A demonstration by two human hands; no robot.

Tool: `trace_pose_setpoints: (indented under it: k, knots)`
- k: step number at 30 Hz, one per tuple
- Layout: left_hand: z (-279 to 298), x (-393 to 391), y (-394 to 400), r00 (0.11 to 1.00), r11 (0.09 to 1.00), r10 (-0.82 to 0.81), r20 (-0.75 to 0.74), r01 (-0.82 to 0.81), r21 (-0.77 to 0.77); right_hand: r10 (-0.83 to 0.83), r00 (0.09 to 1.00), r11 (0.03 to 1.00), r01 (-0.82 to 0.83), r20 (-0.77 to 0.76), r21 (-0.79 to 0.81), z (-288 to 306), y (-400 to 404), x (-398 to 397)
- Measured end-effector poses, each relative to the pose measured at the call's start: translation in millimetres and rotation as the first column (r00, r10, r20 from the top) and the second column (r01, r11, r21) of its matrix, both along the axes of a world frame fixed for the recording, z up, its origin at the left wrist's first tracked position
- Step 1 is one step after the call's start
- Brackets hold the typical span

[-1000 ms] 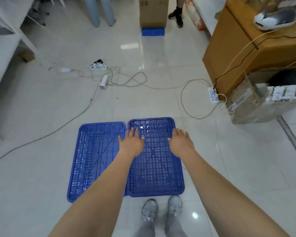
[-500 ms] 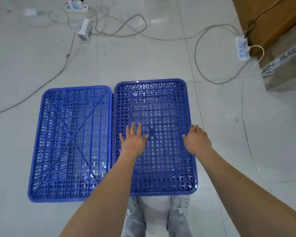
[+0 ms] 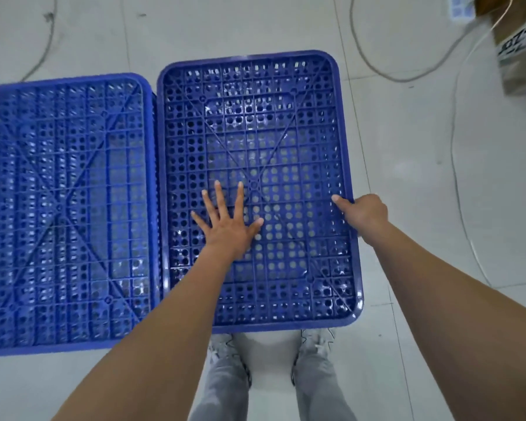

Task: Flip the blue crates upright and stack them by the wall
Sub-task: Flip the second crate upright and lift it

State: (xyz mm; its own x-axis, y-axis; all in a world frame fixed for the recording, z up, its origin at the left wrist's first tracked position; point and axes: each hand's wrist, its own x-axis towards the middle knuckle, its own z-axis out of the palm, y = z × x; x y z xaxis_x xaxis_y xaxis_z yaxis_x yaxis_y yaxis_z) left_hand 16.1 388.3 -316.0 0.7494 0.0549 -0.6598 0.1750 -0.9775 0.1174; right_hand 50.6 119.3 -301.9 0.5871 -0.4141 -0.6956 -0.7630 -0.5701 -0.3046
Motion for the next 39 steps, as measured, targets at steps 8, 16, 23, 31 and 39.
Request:
trace_pose_setpoints:
  k: [8,16,23,31,39]
  knots:
    - [44,31,-22,0.993,0.959,0.081,-0.085,-0.101,-0.264,0.070,0.987,0.981,-0.042,0.143,-0.191,98,-14,9]
    - [58,45,-29,0.876,0.714,0.412,-0.250,-0.481,-0.509,0.246,0.907,0.923,-0.112,0.342,-0.367,152,71,5]
    - [80,36,-4,0.597,0.215,0.562,-0.573,-0.774,-0.596,0.169,0.812,0.985,-0.153,0.558,-0.075,147,97,11]
    - [83,50,26,0.757,0.532,0.630,-0.174,-0.583,-0.615,-0.301,0.949,0.949,0.287,0.097,0.130,84,9,-4]
    - [86,48,7,0.758,0.647,0.653,-0.017,-0.569,-0.507,-0.406,0.908,0.887,0.366,0.099,0.281,92,1,-1]
